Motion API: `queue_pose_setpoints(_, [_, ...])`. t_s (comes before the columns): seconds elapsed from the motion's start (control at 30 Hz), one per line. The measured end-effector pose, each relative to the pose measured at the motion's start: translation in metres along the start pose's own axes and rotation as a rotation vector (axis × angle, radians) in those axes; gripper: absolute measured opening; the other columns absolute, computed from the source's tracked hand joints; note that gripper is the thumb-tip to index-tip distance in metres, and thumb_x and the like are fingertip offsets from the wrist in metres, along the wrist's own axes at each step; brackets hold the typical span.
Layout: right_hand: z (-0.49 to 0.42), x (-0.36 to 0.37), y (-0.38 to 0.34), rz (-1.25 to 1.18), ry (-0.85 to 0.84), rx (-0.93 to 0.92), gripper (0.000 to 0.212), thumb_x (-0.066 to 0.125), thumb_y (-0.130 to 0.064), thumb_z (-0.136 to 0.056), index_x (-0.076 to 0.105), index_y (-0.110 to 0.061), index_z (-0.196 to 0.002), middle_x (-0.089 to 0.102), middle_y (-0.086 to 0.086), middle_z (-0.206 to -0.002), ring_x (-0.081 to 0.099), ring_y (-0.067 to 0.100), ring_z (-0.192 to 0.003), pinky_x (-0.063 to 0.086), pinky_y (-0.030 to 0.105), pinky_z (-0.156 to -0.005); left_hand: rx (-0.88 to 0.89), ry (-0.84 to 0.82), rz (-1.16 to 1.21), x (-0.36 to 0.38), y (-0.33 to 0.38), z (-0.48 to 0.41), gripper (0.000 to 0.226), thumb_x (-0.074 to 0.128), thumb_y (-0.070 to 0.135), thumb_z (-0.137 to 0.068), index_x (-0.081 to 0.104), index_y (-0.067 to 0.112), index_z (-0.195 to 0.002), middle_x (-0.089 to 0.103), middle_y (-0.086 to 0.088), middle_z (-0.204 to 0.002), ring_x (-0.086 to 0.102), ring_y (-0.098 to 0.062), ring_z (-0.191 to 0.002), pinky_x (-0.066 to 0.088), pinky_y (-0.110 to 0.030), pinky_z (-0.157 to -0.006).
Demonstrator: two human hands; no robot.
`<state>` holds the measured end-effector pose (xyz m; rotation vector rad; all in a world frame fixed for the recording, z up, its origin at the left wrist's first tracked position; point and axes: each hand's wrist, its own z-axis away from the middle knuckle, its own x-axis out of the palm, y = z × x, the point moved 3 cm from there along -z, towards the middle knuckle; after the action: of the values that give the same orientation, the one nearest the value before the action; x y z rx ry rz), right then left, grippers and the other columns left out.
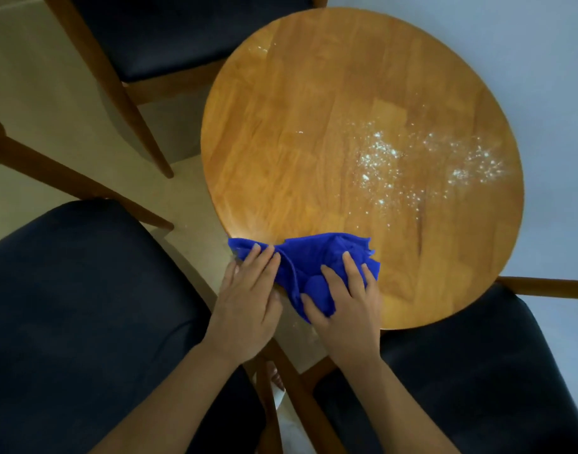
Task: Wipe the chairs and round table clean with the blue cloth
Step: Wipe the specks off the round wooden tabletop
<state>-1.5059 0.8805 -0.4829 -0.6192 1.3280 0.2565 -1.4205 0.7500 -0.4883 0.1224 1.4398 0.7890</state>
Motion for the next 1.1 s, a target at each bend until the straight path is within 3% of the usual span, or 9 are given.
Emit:
queue_pose_setpoints(0.1, [-0.015, 0.001, -0.002, -0.017, 0.006, 0.004, 0.052, 0.047, -0.056, -0.078, 0.065, -0.018, -0.109, 0.052, 0.010, -0.135, 0.045, 0.043, -0.123, 0.041, 0.057, -0.094, -0.096, 0.040, -0.049, -0.006, -0.008, -0.022, 0.068, 0.012, 0.040, -0.086, 0.022, 0.008, -0.146, 0.022, -0.006, -0.154, 0.001, -0.010, -0.139, 0.000, -0.035, -0.112])
queue_pose_setpoints(0.33, [-0.104, 0.008, -0.021, -0.013, -0.019, -0.127, 0.059, 0.041, -0.060, -0.081, 0.062, -0.020, -0.118, 0.047, 0.008, -0.140, 0.040, 0.037, -0.130, 0.031, 0.056, -0.107, -0.212, 0.108, -0.091, -0.026, -0.016, -0.092, 0.059, 0.034, 0.028, -0.097, 0.012, 0.010, -0.149, 0.007, -0.005, -0.158, -0.002, -0.020, -0.145, -0.007, -0.032, -0.112])
queue_pose_setpoints(0.47, [-0.160, 0.006, -0.041, -0.037, 0.084, -0.205, 0.052, 0.048, -0.056, -0.077, 0.069, -0.019, -0.107, 0.058, 0.010, -0.130, 0.048, 0.042, -0.121, 0.040, 0.054, -0.100, -0.270, 0.181, -0.113, -0.038, -0.029, -0.129, 0.060, 0.032, 0.027, -0.097, 0.007, 0.011, -0.149, 0.001, -0.007, -0.158, -0.007, -0.022, -0.145, -0.007, -0.035, -0.114])
queue_pose_setpoints(0.63, [-0.242, 0.004, -0.074, 0.025, -0.067, -0.276, 0.053, 0.046, -0.055, -0.088, 0.047, -0.029, -0.134, 0.026, -0.004, -0.153, 0.014, 0.030, -0.141, 0.014, 0.046, -0.114, -0.357, 0.272, -0.132, -0.046, -0.037, -0.171, 0.062, 0.028, 0.028, -0.097, 0.000, 0.007, -0.148, -0.004, -0.009, -0.158, -0.009, -0.023, -0.144, -0.008, -0.035, -0.114])
queue_pose_setpoints(0.8, [-0.314, 0.001, -0.103, 0.032, 0.006, -0.281, 0.050, 0.047, -0.053, -0.088, 0.048, -0.029, -0.133, 0.028, -0.004, -0.152, 0.018, 0.029, -0.140, 0.020, 0.047, -0.111, -0.308, 0.274, -0.184, -0.034, -0.023, -0.195, 0.070, 0.012, 0.037, -0.086, 0.013, 0.001, -0.146, 0.012, -0.016, -0.155, 0.008, -0.029, -0.144, -0.003, -0.038, -0.113])
queue_pose_setpoints(0.93, [-0.367, 0.000, -0.119, 0.028, 0.025, -0.253, 0.050, 0.044, -0.054, -0.090, 0.046, -0.028, -0.134, 0.026, -0.004, -0.153, 0.016, 0.029, -0.140, 0.021, 0.048, -0.110, -0.244, 0.277, -0.265, -0.026, -0.026, -0.195, 0.059, 0.029, 0.035, -0.091, 0.039, -0.001, -0.137, 0.040, -0.017, -0.144, 0.036, -0.030, -0.135, 0.018, -0.044, -0.109])
queue_pose_setpoints(1.1, [-0.426, -0.002, -0.129, -0.002, 0.062, -0.146, 0.053, 0.041, -0.058, -0.090, 0.045, -0.028, -0.133, 0.029, -0.002, -0.151, 0.020, 0.031, -0.137, 0.024, 0.051, -0.108, -0.254, 0.275, -0.278, -0.022, -0.029, -0.200, 0.060, 0.032, 0.040, -0.090, 0.041, 0.002, -0.135, 0.046, -0.014, -0.140, 0.042, -0.028, -0.131, 0.020, -0.039, -0.113])
